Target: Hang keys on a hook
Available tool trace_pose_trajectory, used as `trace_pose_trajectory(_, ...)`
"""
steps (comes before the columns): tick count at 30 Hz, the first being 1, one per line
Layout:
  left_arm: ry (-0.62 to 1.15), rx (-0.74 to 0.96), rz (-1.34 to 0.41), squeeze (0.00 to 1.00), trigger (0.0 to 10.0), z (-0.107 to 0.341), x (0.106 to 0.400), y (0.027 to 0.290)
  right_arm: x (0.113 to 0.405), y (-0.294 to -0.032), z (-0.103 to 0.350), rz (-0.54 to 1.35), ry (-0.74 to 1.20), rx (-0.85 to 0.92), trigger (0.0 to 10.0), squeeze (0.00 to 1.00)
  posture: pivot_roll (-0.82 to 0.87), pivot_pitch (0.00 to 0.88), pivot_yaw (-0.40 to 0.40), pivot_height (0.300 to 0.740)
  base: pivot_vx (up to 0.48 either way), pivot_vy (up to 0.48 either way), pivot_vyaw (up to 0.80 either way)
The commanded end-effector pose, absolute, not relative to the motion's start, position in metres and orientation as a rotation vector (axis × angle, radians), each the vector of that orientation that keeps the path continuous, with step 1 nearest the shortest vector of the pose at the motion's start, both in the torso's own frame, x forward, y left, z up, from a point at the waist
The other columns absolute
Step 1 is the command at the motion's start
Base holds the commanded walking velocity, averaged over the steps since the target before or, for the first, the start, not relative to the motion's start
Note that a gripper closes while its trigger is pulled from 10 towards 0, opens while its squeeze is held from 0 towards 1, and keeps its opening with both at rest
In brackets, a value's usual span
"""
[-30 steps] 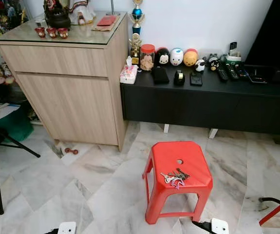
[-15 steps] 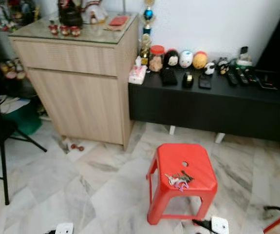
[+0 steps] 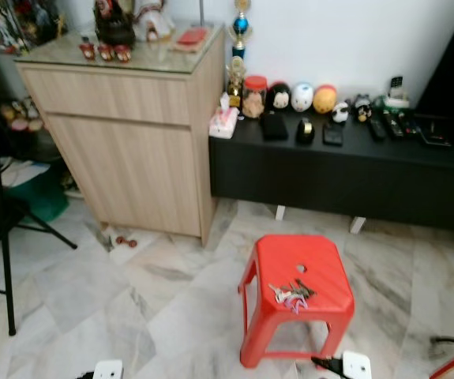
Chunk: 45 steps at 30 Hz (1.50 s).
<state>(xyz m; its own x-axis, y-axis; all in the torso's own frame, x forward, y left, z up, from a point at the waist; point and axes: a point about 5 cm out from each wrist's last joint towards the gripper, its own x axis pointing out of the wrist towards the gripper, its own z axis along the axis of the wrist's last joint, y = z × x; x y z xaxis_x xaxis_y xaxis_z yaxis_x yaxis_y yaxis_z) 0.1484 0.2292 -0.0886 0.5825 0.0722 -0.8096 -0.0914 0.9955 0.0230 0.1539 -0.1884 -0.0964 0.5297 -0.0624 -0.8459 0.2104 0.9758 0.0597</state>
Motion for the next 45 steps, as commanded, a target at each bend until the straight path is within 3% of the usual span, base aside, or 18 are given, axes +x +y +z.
trace_pose_trajectory(1,0.957,-0.015,0.103,0.0,10.0,-0.089,0.146,0.234,0.155,-0.188,-0.096,-0.176,1.003,0.168,10.0,0.0,0.14,0.0,-0.039,0.74,0.251,0.0,0.0)
trace_pose_trajectory(26,0.95,-0.018,0.092,0.0,10.0,-0.089,0.153,0.223,0.155,-0.186,-0.096,-0.134,1.01,0.137,10.0,0.0,0.14,0.0,-0.04,0.74,0.267,0.0,0.0)
trace_pose_trajectory(45,0.954,-0.009,0.108,0.0,10.0,-0.088,0.144,0.24,0.152,-0.193,-0.096,-0.129,0.996,0.146,10.0,0.0,0.14,0.0,-0.041,0.74,0.14,0.0,0.16)
